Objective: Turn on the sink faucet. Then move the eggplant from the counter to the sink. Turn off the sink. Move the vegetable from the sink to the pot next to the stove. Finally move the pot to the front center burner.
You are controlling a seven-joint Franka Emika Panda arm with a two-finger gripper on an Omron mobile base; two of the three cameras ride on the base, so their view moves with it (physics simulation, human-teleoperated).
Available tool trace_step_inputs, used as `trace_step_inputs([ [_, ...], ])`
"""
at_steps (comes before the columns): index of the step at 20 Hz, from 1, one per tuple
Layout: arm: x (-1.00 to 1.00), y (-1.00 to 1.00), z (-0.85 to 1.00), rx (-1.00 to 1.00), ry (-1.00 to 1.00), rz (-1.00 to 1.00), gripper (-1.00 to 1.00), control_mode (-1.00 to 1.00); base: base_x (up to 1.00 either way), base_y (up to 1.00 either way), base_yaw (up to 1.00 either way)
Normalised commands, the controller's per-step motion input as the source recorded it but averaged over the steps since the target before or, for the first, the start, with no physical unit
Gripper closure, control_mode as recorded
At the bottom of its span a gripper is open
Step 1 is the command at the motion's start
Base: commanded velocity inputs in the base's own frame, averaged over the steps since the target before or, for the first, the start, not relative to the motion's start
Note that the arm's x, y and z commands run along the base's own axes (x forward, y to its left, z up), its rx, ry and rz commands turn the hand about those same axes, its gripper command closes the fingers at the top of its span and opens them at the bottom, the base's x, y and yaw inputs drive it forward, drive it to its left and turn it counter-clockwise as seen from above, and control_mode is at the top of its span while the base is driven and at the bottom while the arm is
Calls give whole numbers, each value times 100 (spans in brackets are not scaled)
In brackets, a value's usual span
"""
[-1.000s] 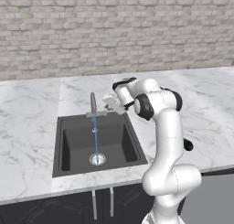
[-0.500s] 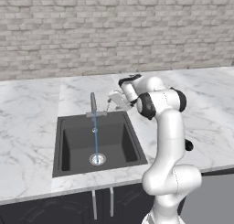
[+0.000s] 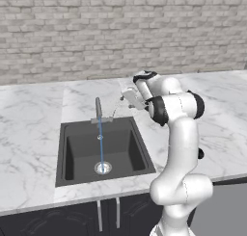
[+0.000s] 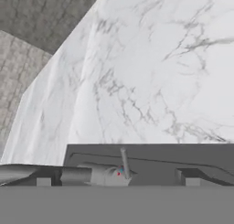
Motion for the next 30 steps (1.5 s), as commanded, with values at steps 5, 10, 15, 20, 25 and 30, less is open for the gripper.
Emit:
trace_step_inputs([
  [5,-43,-36,51,-1,-12,0,-100,-100,0,0,0],
  [10,-57,-32,48,-2,-11,0,-100,-100,0,0,0],
  [15,-62,-29,54,-5,-16,0,-100,-100,0,0,0],
  [20,-41,-20,42,-5,-9,-4,-100,-100,0,0,0],
  [25,-25,-19,10,-9,12,-16,-100,-100,0,0,0],
  [30,-50,-44,24,-9,21,-21,-100,-100,0,0,0],
])
